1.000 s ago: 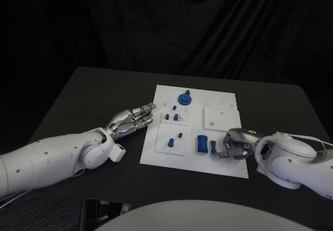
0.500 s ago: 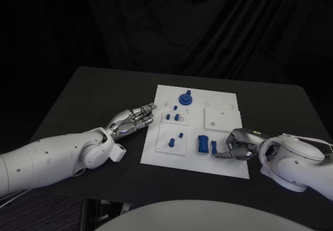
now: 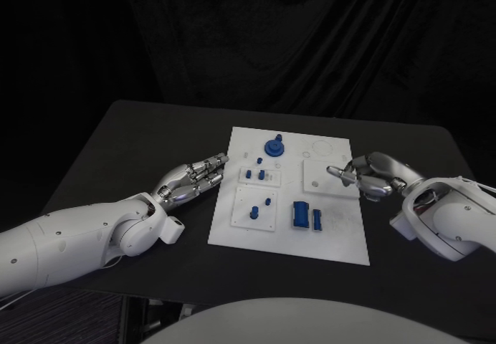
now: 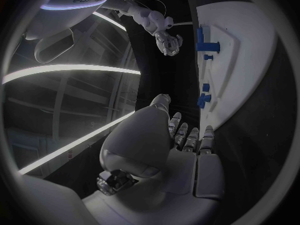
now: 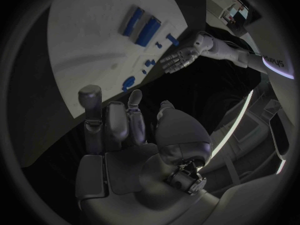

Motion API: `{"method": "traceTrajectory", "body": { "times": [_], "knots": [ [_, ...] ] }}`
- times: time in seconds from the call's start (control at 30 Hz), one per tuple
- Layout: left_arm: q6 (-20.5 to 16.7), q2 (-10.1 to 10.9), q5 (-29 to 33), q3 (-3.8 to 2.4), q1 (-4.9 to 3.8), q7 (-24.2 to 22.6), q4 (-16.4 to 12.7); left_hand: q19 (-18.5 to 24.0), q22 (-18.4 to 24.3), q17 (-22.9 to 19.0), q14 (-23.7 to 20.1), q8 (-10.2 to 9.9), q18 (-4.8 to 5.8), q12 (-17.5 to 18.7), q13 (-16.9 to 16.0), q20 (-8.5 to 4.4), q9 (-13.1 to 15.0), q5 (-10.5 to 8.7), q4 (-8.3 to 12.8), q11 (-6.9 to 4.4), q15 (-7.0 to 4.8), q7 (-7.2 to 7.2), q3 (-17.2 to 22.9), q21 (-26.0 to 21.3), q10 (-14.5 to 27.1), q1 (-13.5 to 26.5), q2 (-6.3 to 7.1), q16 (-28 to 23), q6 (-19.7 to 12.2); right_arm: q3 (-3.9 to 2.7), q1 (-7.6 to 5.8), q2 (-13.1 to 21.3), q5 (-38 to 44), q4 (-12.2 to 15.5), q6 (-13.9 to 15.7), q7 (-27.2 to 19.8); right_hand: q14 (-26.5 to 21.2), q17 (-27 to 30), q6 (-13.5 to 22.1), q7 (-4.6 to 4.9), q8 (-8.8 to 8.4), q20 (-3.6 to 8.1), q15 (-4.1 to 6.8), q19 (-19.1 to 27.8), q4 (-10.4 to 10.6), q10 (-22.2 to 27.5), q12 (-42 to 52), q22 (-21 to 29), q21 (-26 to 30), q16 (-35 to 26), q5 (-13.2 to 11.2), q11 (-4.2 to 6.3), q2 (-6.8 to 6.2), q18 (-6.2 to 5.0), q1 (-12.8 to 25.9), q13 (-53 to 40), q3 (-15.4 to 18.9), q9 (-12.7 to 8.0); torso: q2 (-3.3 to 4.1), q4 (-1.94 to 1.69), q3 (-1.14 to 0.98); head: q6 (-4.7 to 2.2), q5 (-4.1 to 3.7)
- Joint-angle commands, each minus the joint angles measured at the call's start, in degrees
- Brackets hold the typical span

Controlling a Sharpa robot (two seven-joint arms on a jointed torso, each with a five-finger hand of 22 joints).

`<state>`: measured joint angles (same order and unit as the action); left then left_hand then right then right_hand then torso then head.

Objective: Assemble the parts on the task board

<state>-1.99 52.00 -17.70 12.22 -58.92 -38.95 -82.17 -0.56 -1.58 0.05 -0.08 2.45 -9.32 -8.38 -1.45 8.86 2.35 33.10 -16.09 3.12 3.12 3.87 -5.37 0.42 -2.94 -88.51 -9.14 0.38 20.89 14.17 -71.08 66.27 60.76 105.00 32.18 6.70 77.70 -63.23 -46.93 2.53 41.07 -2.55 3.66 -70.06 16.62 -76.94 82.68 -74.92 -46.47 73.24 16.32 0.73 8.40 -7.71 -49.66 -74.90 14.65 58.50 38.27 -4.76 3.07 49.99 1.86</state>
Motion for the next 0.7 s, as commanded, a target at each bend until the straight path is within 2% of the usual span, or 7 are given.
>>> {"method": "traceTrajectory", "body": {
  "times": [0.03, 0.17, 0.2, 0.27, 0.33, 0.47, 0.7],
  "knots": [
    [-5.02, 0.19, 0.18, -0.07, -0.16, -9.31, -1.06, 0.07, 0.23, -0.05, 0.08, -0.08, -0.73, -0.21, -0.05, -1.57, -0.10, -2.35, -0.81, -1.57, -2.02, -1.15, -1.66, 0.01, 0.11, 2.48, -0.27, -0.38, -0.48, 0.01, -0.41, -0.73, -16.22, -1.18, 7.99, -15.22, -13.73, 18.56, 2.20, 2.40, -5.93, -1.95, -2.66, 10.18, -0.27, 17.21, -11.16, 2.20, 16.83, -15.74, -0.16, -2.52, 1.38, -1.82, -1.24, 9.75, 1.21, -6.07, -0.52, 0.02, -0.03, 0.01, 0.11],
    [-8.24, 0.52, 0.18, -0.07, -0.25, -11.39, -2.06, 0.18, 0.50, -0.05, 0.08, -0.38, -1.08, 0.05, -0.02, -3.80, -0.28, -7.35, -0.66, -4.28, -4.71, -3.36, -4.47, -0.07, 0.58, 6.20, -0.86, -0.38, -2.26, 0.02, -0.64, -2.01, -22.96, -3.15, 5.83, -23.50, -34.24, 29.29, 11.14, 9.71, -15.97, -7.50, -11.07, 25.13, 0.21, 45.71, -34.47, 10.51, 31.20, -33.11, -0.05, -10.45, 2.44, 1.54, -3.95, 27.81, 2.79, -16.56, -1.41, 0.14, -0.21, 0.01, 0.11],
    [-9.15, 0.55, 0.18, -0.07, -0.27, -11.99, -2.31, 0.18, 0.53, -0.05, 0.08, -0.58, -1.07, 0.02, -0.03, -4.72, -0.44, -10.76, -0.79, -5.25, -5.63, -4.41, -5.83, -0.08, 0.84, 8.63, -1.66, -0.38, -3.87, 0.03, -0.58, -2.40, -24.31, -3.82, 5.03, -25.83, -44.40, 35.40, 14.85, 7.05, -20.29, -10.34, -16.83, 32.39, -0.01, 53.03, -44.05, 16.51, 38.96, -42.09, -0.08, -16.35, 2.42, 3.18, -4.91, 35.00, 3.91, -21.71, -1.60, 0.18, -0.25, 0.01, 0.15],
    [-10.37, 0.43, 0.18, -0.07, -0.30, -12.93, -2.62, 0.20, 0.61, -0.05, 0.08, -0.67, -1.09, 0.15, 0.04, -5.33, -0.52, -15.64, -0.62, -6.92, -6.60, -6.18, -8.16, -0.09, 1.51, 11.51, -2.57, -0.38, -5.11, 0.03, -0.09, -3.00, -26.31, -5.09, 3.20, -30.08, -49.78, 41.81, 16.96, 5.03, -23.81, -12.62, -18.41, 36.95, 0.10, 56.82, -50.94, 23.65, 43.02, -48.24, -0.03, -17.47, 2.72, 3.13, -6.63, 43.02, 5.02, -27.68, -2.24, 0.39, -0.48, 0.01, 0.46],
    [-10.81, 0.25, 0.18, -0.07, -0.31, -13.31, -2.71, 0.20, 0.64, -0.05, 0.08, -0.81, -0.98, 0.57, 0.13, -4.86, -0.66, -18.89, -0.66, -8.45, -5.98, -7.99, -9.38, -0.09, 1.96, 13.19, -3.13, -0.38, -6.64, 0.04, 0.42, -3.23, -27.19, -5.76, 1.98, -32.40, -54.63, 45.36, 18.95, 2.64, -26.01, -13.79, -18.33, 47.73, -0.18, 61.41, -54.53, 33.49, 43.20, -51.80, -0.04, -16.73, 2.54, 3.28, -7.05, 47.45, 5.88, -31.26, -2.62, 0.60, -0.64, 0.01, 0.64],
    [-10.91, -0.19, 0.18, -0.07, -0.31, -13.60, -2.57, 0.22, 0.74, -0.05, 0.08, -0.97, -0.86, 1.66, 0.34, -3.69, -0.82, -21.56, -0.68, -6.68, -4.40, -10.50, -10.63, -0.11, 2.49, 14.99, -3.84, -0.38, -8.71, 0.04, 1.52, -3.68, -28.26, -6.96, 0.19, -36.03, -73.60, 57.92, 31.14, -5.96, -32.63, -14.32, -15.54, 67.30, 0.12, 74.02, -67.22, 64.42, 45.43, -65.70, 0.12, -9.53, -0.47, 4.14, -8.38, 62.63, 4.49, -44.65, -3.60, 0.99, -1.12, 0.01, 0.84],
    [-10.60, -1.24, 1.64, -0.06, -0.31, -13.78, -1.91, 0.23, 0.77, -0.05, 0.08, -1.05, -0.84, 3.13, 0.57, -2.78, -0.91, -23.10, -0.60, -4.39, -3.65, -11.92, -11.24, -0.11, 2.83, 15.89, -4.15, -0.38, -9.82, 0.05, 2.94, -4.12, -29.24, -7.97, -0.85, -39.72, -76.25, 61.11, 35.31, -9.55, -34.62, -14.23, -14.17, 68.08, 0.36, 75.80, -71.30, 67.56, 45.58, -67.90, 0.14, -6.30, -7.03, 3.77, -7.20, 69.30, -3.96, -51.51, -4.13, 1.46, -1.74, 0.01, 1.17]
  ]
}}
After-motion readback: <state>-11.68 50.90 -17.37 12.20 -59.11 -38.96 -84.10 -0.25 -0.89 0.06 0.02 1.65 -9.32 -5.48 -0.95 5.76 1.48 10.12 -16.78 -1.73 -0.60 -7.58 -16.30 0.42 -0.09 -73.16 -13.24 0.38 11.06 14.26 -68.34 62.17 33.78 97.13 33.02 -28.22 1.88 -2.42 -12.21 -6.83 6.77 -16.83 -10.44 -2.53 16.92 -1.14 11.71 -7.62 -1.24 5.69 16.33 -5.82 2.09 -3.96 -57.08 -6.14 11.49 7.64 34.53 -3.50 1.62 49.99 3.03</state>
